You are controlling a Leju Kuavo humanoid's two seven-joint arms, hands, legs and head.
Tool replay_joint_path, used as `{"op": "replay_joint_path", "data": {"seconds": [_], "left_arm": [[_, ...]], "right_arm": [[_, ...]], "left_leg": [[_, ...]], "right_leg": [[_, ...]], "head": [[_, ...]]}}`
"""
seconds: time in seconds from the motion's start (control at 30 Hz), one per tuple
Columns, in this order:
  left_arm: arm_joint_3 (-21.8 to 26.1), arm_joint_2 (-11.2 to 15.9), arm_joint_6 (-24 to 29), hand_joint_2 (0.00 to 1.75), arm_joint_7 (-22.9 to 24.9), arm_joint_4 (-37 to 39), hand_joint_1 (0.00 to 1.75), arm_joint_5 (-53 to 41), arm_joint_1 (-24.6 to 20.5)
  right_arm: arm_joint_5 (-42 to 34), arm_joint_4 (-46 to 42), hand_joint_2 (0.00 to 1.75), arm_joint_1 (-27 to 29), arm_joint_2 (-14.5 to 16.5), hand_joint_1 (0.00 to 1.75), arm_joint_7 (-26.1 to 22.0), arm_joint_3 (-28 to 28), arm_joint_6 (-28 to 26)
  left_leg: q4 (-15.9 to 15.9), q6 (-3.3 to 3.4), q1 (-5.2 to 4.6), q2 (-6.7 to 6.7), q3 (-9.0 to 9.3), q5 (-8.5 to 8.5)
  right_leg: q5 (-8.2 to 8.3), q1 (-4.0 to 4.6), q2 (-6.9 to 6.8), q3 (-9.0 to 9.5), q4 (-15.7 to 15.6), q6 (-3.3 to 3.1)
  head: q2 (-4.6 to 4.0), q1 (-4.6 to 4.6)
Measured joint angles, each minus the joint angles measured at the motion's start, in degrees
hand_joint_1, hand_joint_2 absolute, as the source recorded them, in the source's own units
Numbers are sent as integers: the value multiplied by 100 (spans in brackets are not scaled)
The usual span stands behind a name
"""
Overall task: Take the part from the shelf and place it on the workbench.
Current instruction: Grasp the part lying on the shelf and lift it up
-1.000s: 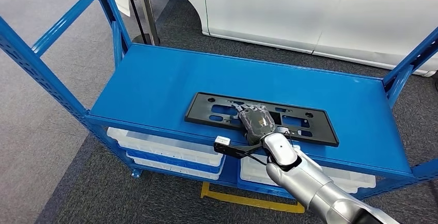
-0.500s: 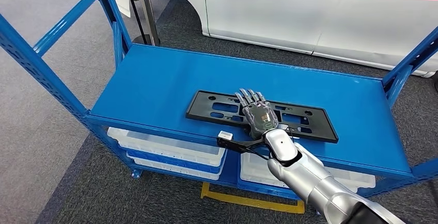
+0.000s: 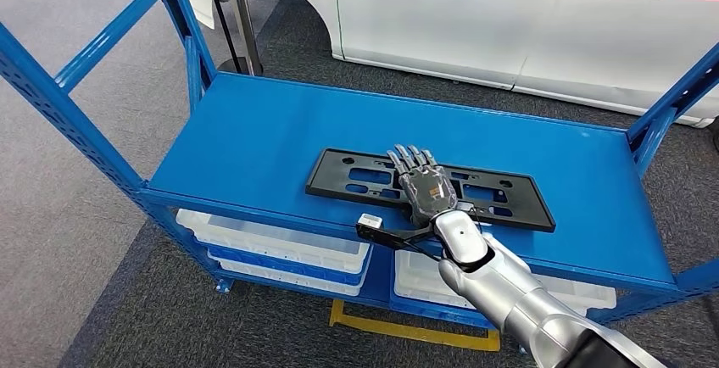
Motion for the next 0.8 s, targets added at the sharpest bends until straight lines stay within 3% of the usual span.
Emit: {"op": "replay_joint_path", "data": {"seconds": [0.2, 0.23, 0.33, 0.37, 0.8], "left_arm": [[-4, 0, 37, 175, 11, 0, 0, 75, 0], [-5, 0, 44, 175, 13, 0, 0, 88, 0], [-9, 0, 78, 175, 18, 0, 0, 118, -2], [-12, 0, 84, 175, 17, 0, 0, 130, -3], [-143, 2, -5, 175, 5, 0, 0, 200, 2]], "right_arm": [[257, 12, 175, -4, 21, 2, 308, 2, 14], [302, 9, 175, -3, 21, 26, 355, 2, 25], [411, -2, 175, -2, 21, 145, 452, 2, 122], [440, -9, 175, 0, 21, 162, 475, 3, 186], [568, -151, 175, 79, 19, 168, 551, 4, 602]], "left_leg": [[0, 0, 0, 0, 1, 0], [0, 0, 0, 0, 1, 0], [0, 0, 0, 0, 1, 0], [0, 0, 0, 0, 1, 0], [0, 0, 0, 1, -5, 0]], "right_leg": [[0, 0, 0, 1, 0, 0], [0, 0, 0, 1, 0, 0], [0, 0, 1, 1, 0, 0], [0, 0, 1, 1, 0, 0], [0, 0, 2, -3, 0, 0]], "head": [[0, 0], [0, 0], [0, 0], [0, 0], [0, 0]]}}
